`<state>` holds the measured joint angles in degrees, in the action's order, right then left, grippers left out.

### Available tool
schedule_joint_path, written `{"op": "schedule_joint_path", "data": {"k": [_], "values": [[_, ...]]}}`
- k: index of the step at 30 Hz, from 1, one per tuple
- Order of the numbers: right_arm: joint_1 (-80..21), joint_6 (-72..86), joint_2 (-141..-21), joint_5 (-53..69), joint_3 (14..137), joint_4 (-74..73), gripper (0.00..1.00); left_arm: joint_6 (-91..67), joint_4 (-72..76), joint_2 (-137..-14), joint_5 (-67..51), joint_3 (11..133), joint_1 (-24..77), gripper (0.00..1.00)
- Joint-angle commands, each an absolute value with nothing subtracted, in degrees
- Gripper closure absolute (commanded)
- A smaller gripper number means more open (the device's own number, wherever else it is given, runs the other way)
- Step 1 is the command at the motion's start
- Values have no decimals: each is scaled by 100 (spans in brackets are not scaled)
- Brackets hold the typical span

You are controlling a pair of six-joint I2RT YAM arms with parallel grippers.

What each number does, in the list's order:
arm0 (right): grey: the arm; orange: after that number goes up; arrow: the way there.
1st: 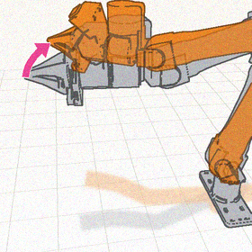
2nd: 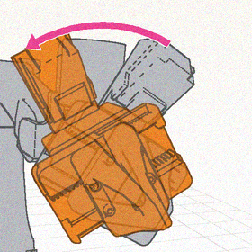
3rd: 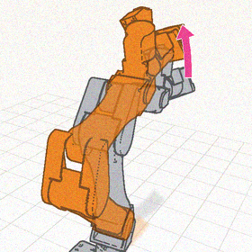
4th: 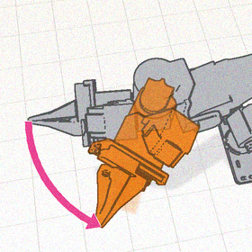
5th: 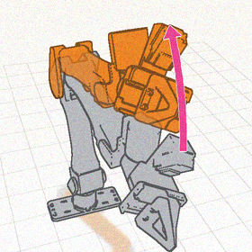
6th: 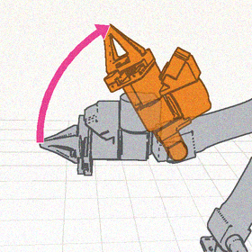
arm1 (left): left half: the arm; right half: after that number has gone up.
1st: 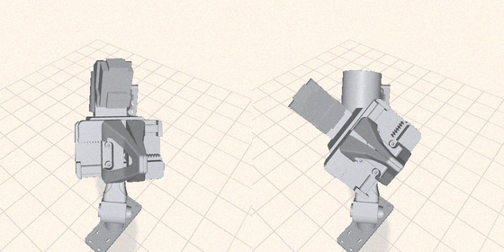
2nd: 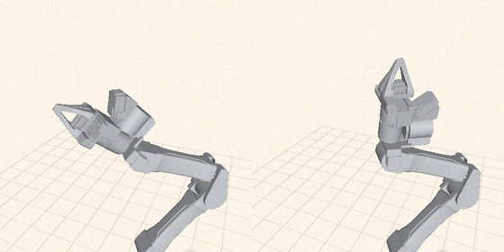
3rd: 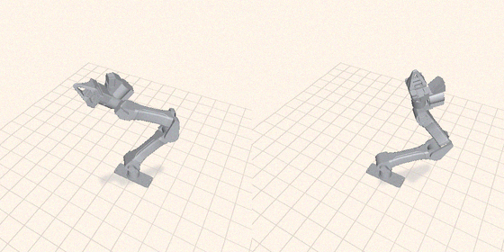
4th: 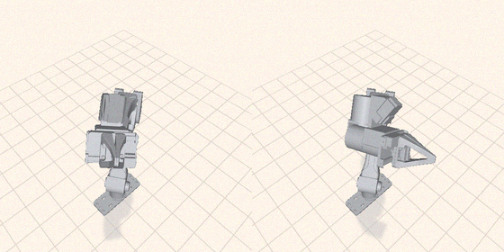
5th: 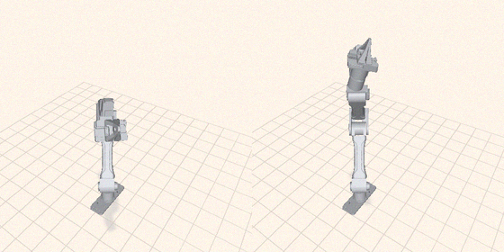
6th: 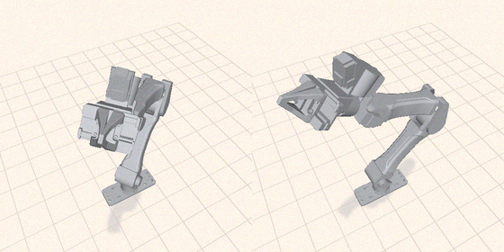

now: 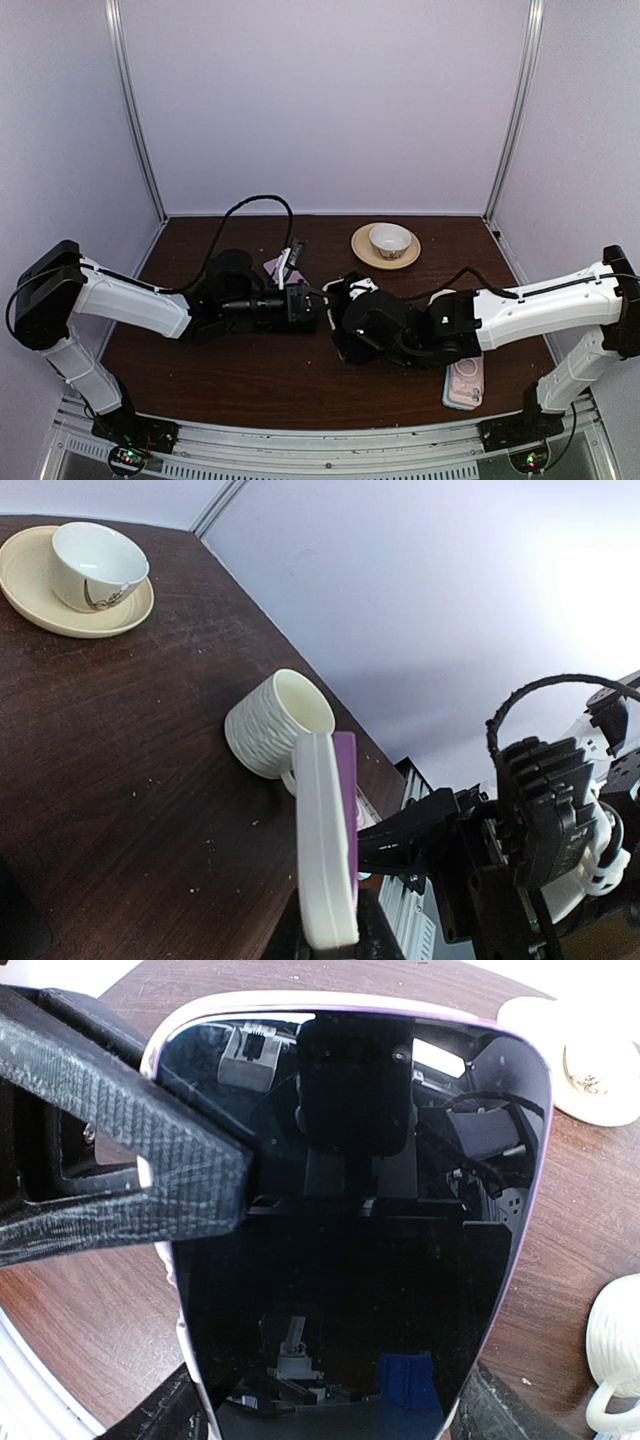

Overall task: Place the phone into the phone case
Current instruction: Pass from the right arm to the left, then pass from the left arm to the right

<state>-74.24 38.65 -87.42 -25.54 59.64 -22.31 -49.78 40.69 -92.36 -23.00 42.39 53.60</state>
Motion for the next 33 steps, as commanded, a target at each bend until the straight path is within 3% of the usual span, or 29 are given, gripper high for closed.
{"op": "schedule_joint_path", "data": {"k": [1, 3, 5, 7, 17, 20, 24, 30, 33], "values": [[-7468, 3659, -8280, -2756, 5963, -1908, 52, -4297, 3765, -9133, -2475, 4307, 5361, 100], [-7467, 3466, -8125, -2595, 5850, -1873, 26, -3805, 3412, -9029, -2493, 4371, 5374, 100], [-7462, 3260, -7878, -2487, 5668, -1935, 7, -3235, 2981, -8889, -2523, 4422, 5387, 100], [-7462, 2943, -7504, -2239, 5428, -1979, 1, -2801, 2728, -8692, -2643, 4410, 5388, 100], [-7341, 1475, -5235, 195, 4245, -1080, 1, -2008, 2728, -7928, -4243, 4540, 5693, 100], [-7343, 1321, -4887, 459, 4196, -811, 11, -1668, 2699, -7631, -4412, 4519, 5902, 100], [-7339, 1287, -5030, 519, 4219, -395, 29, -1303, 2407, -7339, -4279, 4617, 6141, 100], [-7345, 1230, -5710, 1224, 4649, -346, 26, -1286, 2350, -7224, -4125, 4700, 6187, 100], [-7344, 1234, -5992, 1349, 4836, -520, 38, -1264, 2249, -7199, -4102, 4734, 6205, 100]]}}
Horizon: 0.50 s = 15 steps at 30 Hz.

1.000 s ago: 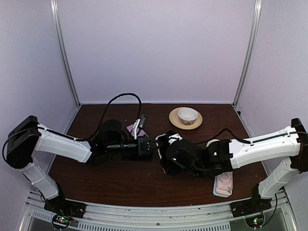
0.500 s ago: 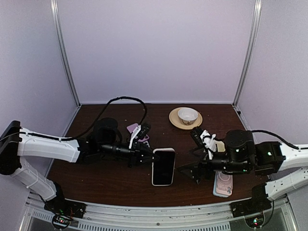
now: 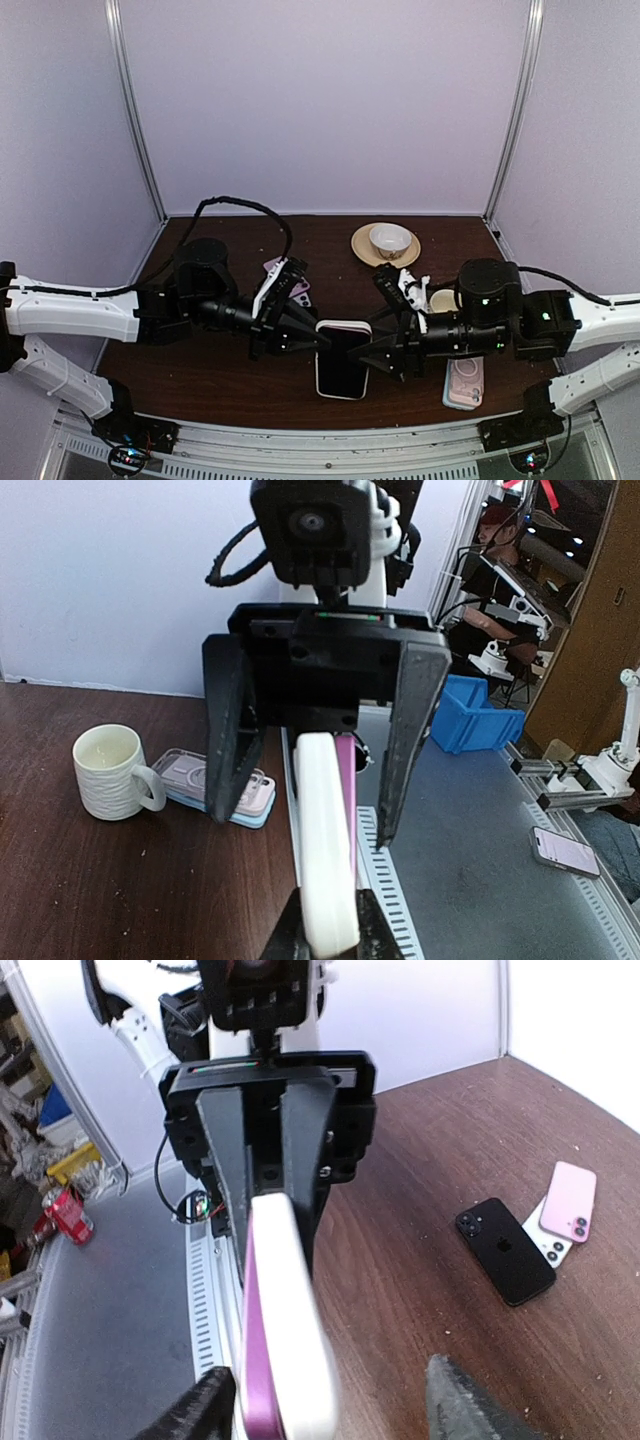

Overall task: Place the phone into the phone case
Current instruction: Pass from the left arm to the right

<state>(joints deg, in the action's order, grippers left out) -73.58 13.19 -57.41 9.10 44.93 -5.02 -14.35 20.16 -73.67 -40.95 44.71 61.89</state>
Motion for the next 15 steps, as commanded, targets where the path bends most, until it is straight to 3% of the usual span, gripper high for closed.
{"op": "schedule_joint_path", "data": {"k": [1, 8, 12, 14, 15], "values": [[-7346, 1254, -6032, 1341, 4850, -503, 45, -1250, 2240, -7194, -4104, 4730, 6213, 100], [-7347, 1314, -5863, 1111, 4742, -313, 99, -1191, 2175, -7104, -4103, 4700, 6226, 100], [-7341, 1297, -5791, 1085, 4808, -322, 100, -1180, 2135, -7127, -4095, 4743, 6240, 99], [-7343, 1242, -5748, 1144, 4875, -308, 100, -1182, 2062, -7164, -3966, 4743, 6248, 68], [-7340, 1213, -5722, 1182, 4920, -308, 100, -1166, 2032, -7179, -3907, 4719, 6256, 61]]}}
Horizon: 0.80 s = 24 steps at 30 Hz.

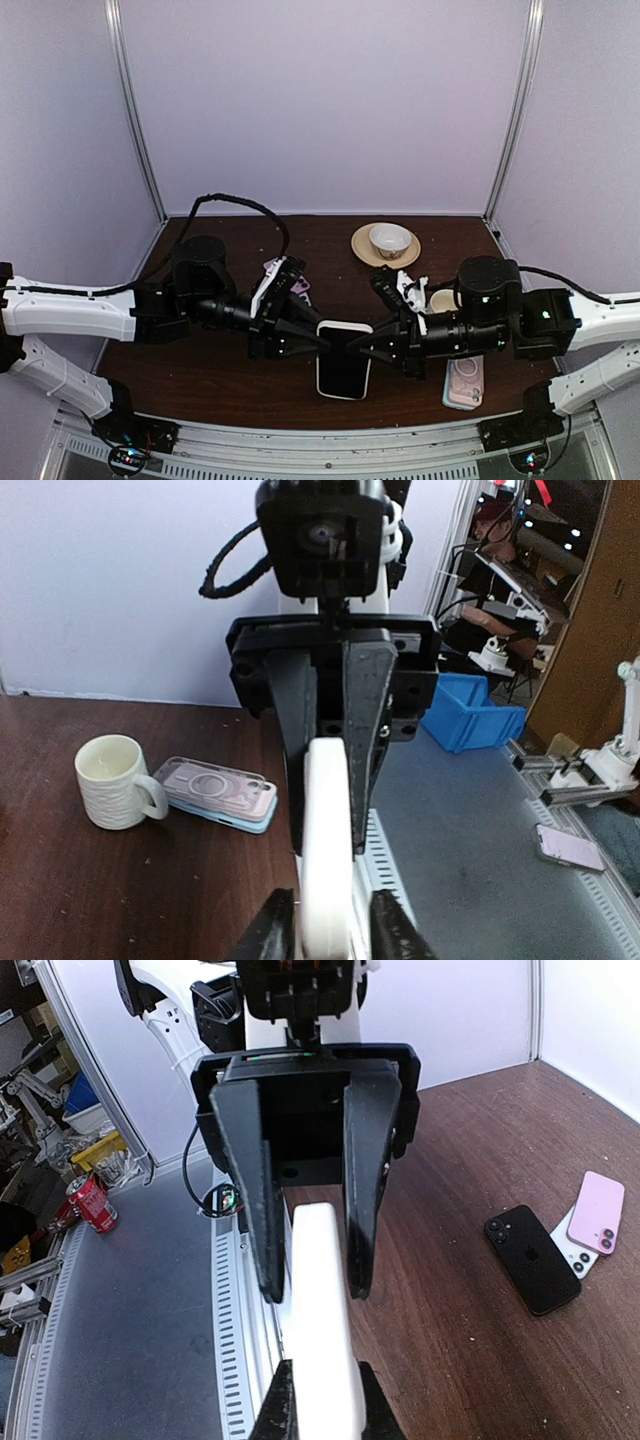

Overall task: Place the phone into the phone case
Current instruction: Pass from the left arm to the right, then pass from the right arm to the left

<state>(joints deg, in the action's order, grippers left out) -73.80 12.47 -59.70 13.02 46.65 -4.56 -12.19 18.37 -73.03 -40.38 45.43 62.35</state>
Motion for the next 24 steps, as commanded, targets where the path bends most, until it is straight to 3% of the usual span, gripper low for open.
{"op": "schedule_joint_path", "data": {"k": [1, 5, 9, 11, 14, 15, 18, 21, 23, 24], "values": [[-7343, 1176, -5703, 1220, 4974, -315, 100, -1142, 2009, -7187, -3851, 4685, 6263, 56], [-7344, 1016, -5674, 1325, 5217, -423, 100, -1048, 1960, -7240, -3622, 4533, 6372, 53], [-7339, 905, -5685, 1354, 5348, -455, 100, -1069, 1975, -7346, -3561, 4523, 6474, 57], [-7340, 868, -5699, 1400, 5410, -447, 100, -1074, 1978, -7407, -3568, 4529, 6509, 65], [-7346, 847, -5717, 1404, 5457, -474, 100, -1121, 1994, -7423, -3549, 4535, 6521, 96], [-7344, 836, -5709, 1396, 5458, -495, 100, -1131, 2000, -7401, -3522, 4535, 6516, 100], [-7339, 836, -5651, 1403, 5458, -623, 98, -1133, 2028, -7326, -3451, 4519, 6521, 100], [-7341, 782, -5553, 1329, 5466, -956, 61, -1121, 2038, -7252, -3415, 4509, 6521, 100], [-7345, 729, -5470, 1147, 5446, -1188, 47, -1117, 2052, -7232, -3367, 4505, 6521, 100], [-7332, 711, -5428, 1054, 5421, -1286, 44, -1113, 2056, -7233, -3351, 4504, 6521, 100]]}}
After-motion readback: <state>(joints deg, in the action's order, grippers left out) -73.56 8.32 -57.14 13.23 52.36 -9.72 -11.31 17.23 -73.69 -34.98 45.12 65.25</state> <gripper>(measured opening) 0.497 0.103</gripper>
